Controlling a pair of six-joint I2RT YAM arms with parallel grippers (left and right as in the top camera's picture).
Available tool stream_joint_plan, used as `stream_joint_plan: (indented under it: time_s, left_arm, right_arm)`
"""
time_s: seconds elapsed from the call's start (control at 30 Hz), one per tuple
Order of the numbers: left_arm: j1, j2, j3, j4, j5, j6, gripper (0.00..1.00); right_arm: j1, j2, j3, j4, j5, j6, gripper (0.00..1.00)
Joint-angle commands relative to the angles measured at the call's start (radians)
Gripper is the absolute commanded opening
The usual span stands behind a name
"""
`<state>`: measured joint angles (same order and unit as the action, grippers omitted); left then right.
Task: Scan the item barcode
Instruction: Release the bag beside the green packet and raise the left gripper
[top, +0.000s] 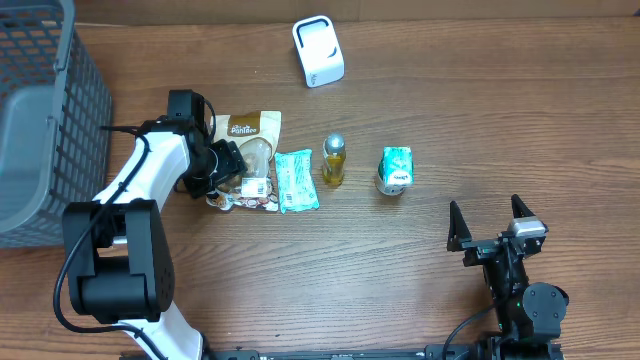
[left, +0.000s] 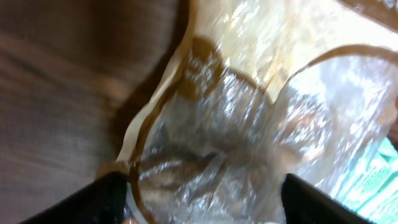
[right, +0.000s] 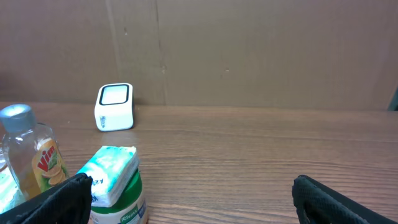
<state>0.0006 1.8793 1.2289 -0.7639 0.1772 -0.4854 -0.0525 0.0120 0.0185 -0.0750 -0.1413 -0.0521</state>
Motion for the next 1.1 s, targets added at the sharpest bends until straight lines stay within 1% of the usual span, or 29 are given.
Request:
stream_joint_plan:
  time_s: [0.0,0.1,0.17,0.3,0.33,0.37,0.47,0.5,1.07]
  left_arm:
    - [0.01,-0.017,0.07,-0.058,0.003,-0.005,0.85]
    - [0.03,-0.065,0.167,-0.121,-0.025,0.058,0.85]
    - [0.048,-0.102,0.24,-0.159,-0.056,0.127,0.85]
    - [0.075,-0.164,0.361,-0.217,-0.187,0.231,0.89]
    - [0.079,-0.177,0.382,-0.22,-0.232,0.249,0.93]
    - [0.081,-0.188,0.394,-0.219,-0.288,0.255,0.99]
    - [0.085,-0.208,0.404,-0.22,-0.43,0.254,0.99]
    - [0.085,-0.209,0.404,-0.219,-0.452,0.254,1.0]
    - [0.084,-0.198,0.403,-0.219,-0.446,0.254,0.99]
  right_arm:
    - [-0.002,-0.009,-0.011,0.005,0.01,-0.001,1.0]
    - [-0.002,-0.009,-0.011,0.005,0.01,-0.001,1.0]
    - [-0.002,-0.009,-0.011,0.005,0.01,-0.001,1.0]
    - [-0.002,-0.009,-0.011,0.005,0.01,-0.001,1.0]
    - [-0.002,-0.009,-0.011,0.005,0.01,-0.001,1.0]
    - [-0.002,-0.009,-0.011,0.005,0.01,-0.001,1.0]
    - [-0.002,-0.009,-0.011,0.005,0.01,-0.001,1.0]
    - [-0.002,-0.009,-0.011,0.005,0.01,-0.001,1.0]
    - [-0.002,-0.009,-0.011,0.005,0.01,-0.001,1.0]
